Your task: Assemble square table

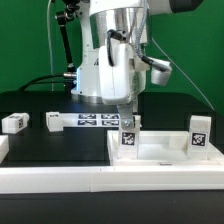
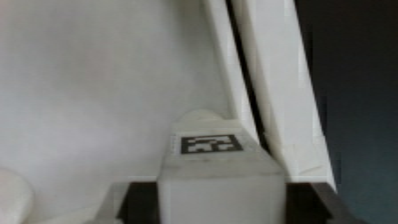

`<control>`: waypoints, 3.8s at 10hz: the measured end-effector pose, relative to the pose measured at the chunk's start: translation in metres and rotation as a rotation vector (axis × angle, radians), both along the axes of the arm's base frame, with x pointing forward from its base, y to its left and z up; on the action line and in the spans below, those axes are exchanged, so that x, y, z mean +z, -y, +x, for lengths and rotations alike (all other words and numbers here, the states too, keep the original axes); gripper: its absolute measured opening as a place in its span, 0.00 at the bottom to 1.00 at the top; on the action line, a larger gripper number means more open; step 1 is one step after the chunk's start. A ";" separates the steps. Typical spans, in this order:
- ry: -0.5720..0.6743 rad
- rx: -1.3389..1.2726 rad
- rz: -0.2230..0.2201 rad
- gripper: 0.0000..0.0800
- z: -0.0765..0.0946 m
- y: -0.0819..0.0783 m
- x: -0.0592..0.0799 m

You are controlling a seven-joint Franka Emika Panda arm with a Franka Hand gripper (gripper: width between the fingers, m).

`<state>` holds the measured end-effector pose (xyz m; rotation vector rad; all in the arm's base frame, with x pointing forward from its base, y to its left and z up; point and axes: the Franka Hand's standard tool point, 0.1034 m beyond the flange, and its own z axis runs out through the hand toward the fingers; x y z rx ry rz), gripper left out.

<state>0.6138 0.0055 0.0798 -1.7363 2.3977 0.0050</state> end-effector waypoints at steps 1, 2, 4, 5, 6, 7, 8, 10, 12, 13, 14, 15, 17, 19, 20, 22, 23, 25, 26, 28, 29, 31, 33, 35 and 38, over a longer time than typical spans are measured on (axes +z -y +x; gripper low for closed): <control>-0.002 -0.021 0.001 0.36 0.000 0.002 0.000; -0.007 -0.073 0.004 0.36 0.000 0.004 0.000; -0.016 -0.116 0.006 0.36 -0.001 0.008 -0.001; -0.020 -0.145 0.009 0.37 -0.002 0.009 -0.001; -0.020 -0.140 0.006 0.37 -0.003 0.009 -0.002; -0.017 -0.126 0.005 0.49 -0.002 0.008 -0.002; -0.017 -0.124 0.005 0.66 -0.002 0.008 -0.002; 0.002 -0.086 0.007 0.78 -0.001 0.004 0.011; 0.022 -0.085 0.028 0.81 -0.011 -0.006 0.030; 0.025 -0.082 0.037 0.81 -0.017 -0.011 0.038; 0.027 -0.074 0.039 0.81 -0.024 -0.017 0.040; 0.024 -0.049 0.032 0.81 -0.033 -0.024 0.036; 0.023 -0.038 0.029 0.81 -0.033 -0.024 0.035; 0.023 -0.028 0.027 0.81 -0.033 -0.025 0.034; 0.026 -0.005 0.023 0.81 -0.034 -0.025 0.033; 0.026 0.097 0.015 0.81 -0.039 -0.033 0.029; 0.032 0.175 0.005 0.81 -0.042 -0.039 0.029; 0.044 0.254 -0.008 0.81 -0.048 -0.042 0.026; 0.033 0.257 -0.008 0.81 -0.053 -0.044 0.021; 0.035 0.257 -0.008 0.81 -0.052 -0.044 0.021; 0.034 0.257 -0.008 0.81 -0.052 -0.044 0.021; 0.059 0.223 -0.032 0.81 -0.059 -0.047 0.012; 0.037 0.239 -0.040 0.81 -0.073 -0.053 -0.001; 0.027 0.234 -0.051 0.81 -0.090 -0.057 -0.018; -0.010 0.248 -0.056 0.81 -0.103 -0.063 -0.038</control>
Offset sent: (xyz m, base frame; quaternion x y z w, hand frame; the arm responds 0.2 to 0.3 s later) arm 0.0006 -0.0027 -0.0002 -0.0097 0.0026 0.1170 0.9931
